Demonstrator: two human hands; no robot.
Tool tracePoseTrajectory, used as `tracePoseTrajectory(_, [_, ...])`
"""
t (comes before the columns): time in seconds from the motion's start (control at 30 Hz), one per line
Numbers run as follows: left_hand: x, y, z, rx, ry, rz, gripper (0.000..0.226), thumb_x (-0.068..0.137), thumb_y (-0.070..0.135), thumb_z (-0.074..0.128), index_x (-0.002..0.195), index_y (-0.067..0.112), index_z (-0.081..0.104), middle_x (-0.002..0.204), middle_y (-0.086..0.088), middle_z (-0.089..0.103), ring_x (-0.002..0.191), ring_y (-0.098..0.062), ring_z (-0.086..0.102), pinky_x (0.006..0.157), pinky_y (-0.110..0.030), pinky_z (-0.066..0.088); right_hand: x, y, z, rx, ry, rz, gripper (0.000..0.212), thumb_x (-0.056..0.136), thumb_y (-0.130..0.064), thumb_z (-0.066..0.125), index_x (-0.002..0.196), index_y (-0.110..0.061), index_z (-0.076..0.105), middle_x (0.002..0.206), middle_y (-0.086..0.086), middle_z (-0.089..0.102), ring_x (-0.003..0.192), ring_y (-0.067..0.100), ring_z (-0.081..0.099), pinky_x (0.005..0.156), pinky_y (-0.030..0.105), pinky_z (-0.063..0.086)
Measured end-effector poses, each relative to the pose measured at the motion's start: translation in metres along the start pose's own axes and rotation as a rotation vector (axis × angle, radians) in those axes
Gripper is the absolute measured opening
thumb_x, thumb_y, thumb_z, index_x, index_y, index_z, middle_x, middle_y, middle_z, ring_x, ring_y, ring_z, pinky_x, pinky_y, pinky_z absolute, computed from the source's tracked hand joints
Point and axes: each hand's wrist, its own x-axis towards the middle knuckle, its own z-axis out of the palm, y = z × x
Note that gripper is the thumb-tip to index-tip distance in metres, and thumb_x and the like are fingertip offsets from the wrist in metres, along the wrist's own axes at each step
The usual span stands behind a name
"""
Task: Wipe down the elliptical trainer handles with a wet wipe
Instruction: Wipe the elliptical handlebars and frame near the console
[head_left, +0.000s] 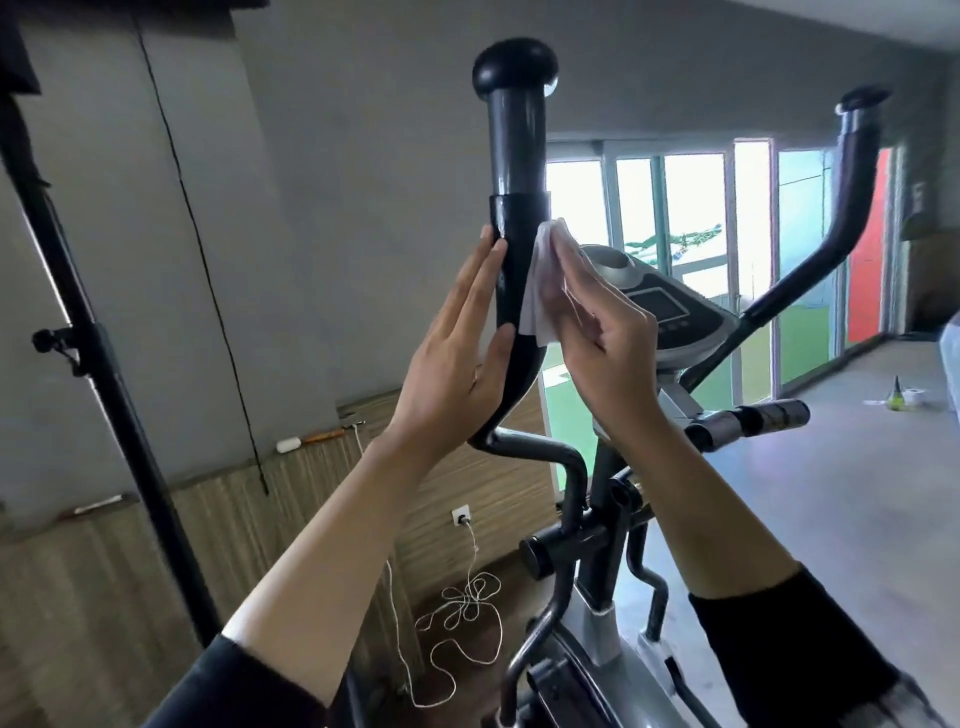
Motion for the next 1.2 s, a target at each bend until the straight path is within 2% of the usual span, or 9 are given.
tracePoseTrajectory(0.13, [-0.001,-0.003,0.002,-0.033,0.008,0.008,0.056,0.1,0.023,0.039,0.152,0.013,0.019,0.161,-0.003,0.016,0.146,-0.006,0.02,0.11,-0.012,0.026,0.007,-0.004,-0.001,0.003,0.022,0.037,0.046,0.092,-0.007,0.058,0.135,-0.002,0.044,0.137,0.012,0.05,0.124,0.004,0.049,0.093,0.023,0.051])
tracePoseTrajectory(0.37, [-0.002,-0.004,0.006,-0.064,0.034,0.02,0.057,0.099,0.009,0.046,0.151,0.01,0.021,0.161,-0.005,0.018,0.147,-0.014,0.022,0.115,-0.033,0.033,-0.004,0.002,0.003,-0.045,0.02,-0.08,0.045,0.091,-0.005,0.058,0.133,0.0,0.044,0.137,0.015,0.049,0.128,0.016,0.047,0.099,0.024,0.047])
tracePoseTrajectory(0.47, [-0.002,-0.004,0.006,-0.081,0.034,0.007,0.058,0.099,0.008,0.048,0.151,0.012,0.022,0.16,0.0,0.018,0.147,-0.014,0.024,0.113,-0.04,0.037,0.011,-0.002,0.002,-0.087,0.032,-0.126,0.041,0.093,-0.008,0.057,0.131,0.002,0.047,0.132,0.017,0.054,0.111,0.022,0.062,0.088,0.015,0.05])
tracePoseTrajectory(0.63, [-0.003,-0.007,0.007,-0.081,0.033,0.015,0.058,0.099,0.006,0.048,0.151,0.01,0.022,0.16,0.002,0.018,0.145,-0.018,0.028,0.114,-0.037,0.036,0.017,0.002,-0.001,-0.096,0.014,-0.169,0.04,0.093,-0.006,0.057,0.131,0.002,0.048,0.128,0.017,0.058,0.098,0.009,0.067,0.076,0.008,0.05])
tracePoseTrajectory(0.67, [-0.004,-0.008,0.008,-0.077,0.033,0.018,0.059,0.098,0.005,0.047,0.151,0.01,0.022,0.16,0.002,0.017,0.145,-0.019,0.029,0.114,-0.035,0.036,0.007,0.007,-0.002,-0.088,0.003,-0.177,0.041,0.092,-0.003,0.057,0.131,0.002,0.047,0.13,0.018,0.056,0.101,0.013,0.067,0.079,0.009,0.051])
tracePoseTrajectory(0.73, [-0.006,-0.009,0.009,-0.061,0.035,0.022,0.059,0.098,0.005,0.047,0.151,0.011,0.021,0.16,0.002,0.016,0.144,-0.019,0.031,0.114,-0.03,0.035,-0.018,0.016,-0.001,-0.053,-0.02,-0.177,0.04,0.091,-0.001,0.057,0.13,0.005,0.047,0.135,0.019,0.05,0.118,0.024,0.058,0.088,0.021,0.054])
tracePoseTrajectory(0.83, [-0.011,-0.009,0.011,-0.052,0.027,0.009,0.06,0.098,0.005,0.047,0.151,0.014,0.019,0.16,0.001,0.015,0.144,-0.02,0.032,0.113,-0.023,0.035,-0.035,0.019,0.002,-0.029,-0.017,-0.155,0.039,0.091,-0.002,0.056,0.128,0.007,0.047,0.136,0.019,0.046,0.12,0.028,0.055,0.089,0.034,0.055])
tracePoseTrajectory(0.97, [-0.015,-0.011,0.012,-0.061,0.019,0.019,0.063,0.097,0.004,0.048,0.15,0.018,0.017,0.16,0.003,0.015,0.144,-0.021,0.032,0.113,-0.029,0.037,-0.02,0.015,0.004,-0.003,0.022,-0.121,0.039,0.092,-0.003,0.057,0.128,0.008,0.048,0.136,0.018,0.047,0.13,0.011,0.043,0.099,0.023,0.046])
tracePoseTrajectory(1.2, [-0.023,-0.019,0.016,-0.096,-0.014,0.016,0.066,0.097,0.0,0.048,0.15,0.02,0.014,0.161,0.002,0.013,0.143,-0.021,0.033,0.11,-0.033,0.041,-0.048,0.026,0.012,-0.074,0.032,-0.129,0.041,0.09,0.005,0.057,0.128,0.007,0.043,0.137,0.022,0.043,0.13,0.018,0.043,0.101,0.023,0.045])
